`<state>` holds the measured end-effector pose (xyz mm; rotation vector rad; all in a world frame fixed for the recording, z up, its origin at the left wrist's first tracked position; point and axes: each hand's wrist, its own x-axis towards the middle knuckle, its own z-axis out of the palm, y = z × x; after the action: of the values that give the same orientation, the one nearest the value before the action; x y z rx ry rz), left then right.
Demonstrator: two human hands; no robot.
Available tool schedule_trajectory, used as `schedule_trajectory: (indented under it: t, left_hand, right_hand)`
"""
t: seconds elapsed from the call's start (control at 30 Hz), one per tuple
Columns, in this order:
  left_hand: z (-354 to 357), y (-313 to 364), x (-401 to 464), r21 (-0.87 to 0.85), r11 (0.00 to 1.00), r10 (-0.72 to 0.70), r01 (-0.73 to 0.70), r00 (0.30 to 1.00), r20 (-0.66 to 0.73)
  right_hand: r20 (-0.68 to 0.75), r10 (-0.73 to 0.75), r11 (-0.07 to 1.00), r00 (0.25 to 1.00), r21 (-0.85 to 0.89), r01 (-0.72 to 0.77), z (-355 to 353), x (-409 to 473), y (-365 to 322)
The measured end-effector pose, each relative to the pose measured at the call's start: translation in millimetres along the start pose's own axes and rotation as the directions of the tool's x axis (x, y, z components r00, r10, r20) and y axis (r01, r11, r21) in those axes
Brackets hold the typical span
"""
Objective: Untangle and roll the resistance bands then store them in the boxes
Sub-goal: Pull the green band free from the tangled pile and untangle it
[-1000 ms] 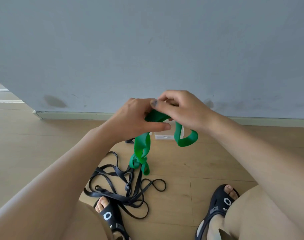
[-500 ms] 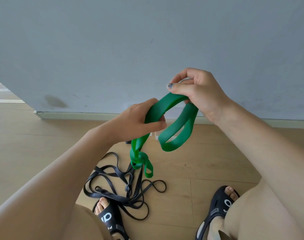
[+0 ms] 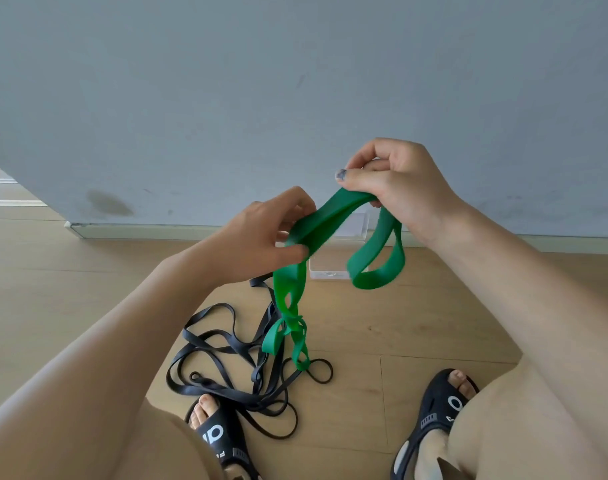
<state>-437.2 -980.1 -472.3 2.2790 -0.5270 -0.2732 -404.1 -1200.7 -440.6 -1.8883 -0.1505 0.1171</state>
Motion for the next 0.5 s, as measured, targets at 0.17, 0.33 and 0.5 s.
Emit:
schedule_trajectory:
  t: [0.17,0.33,0.5]
  left_hand:
    - [-1,0,0,-0.032,0.999,0.009,-0.01,1.0,-0.016]
    - [1,-2,2,0.034,0.999,-0.018,0.018,1.0,0.009]
    - [-1,-6,-1,-0.075,0.997,0.024,-0.024,1.0,-0.005]
  right_hand:
    - [-0.022,0.047,0.99,0.999,0.134,-0.044,-5,6,0]
    - [0.007,0.048,0.979,0.999,0.199,-0.049,-5,7,1]
    - [0.067,0.044,0.991,0.997,-0.128,-0.035,-19,8,4]
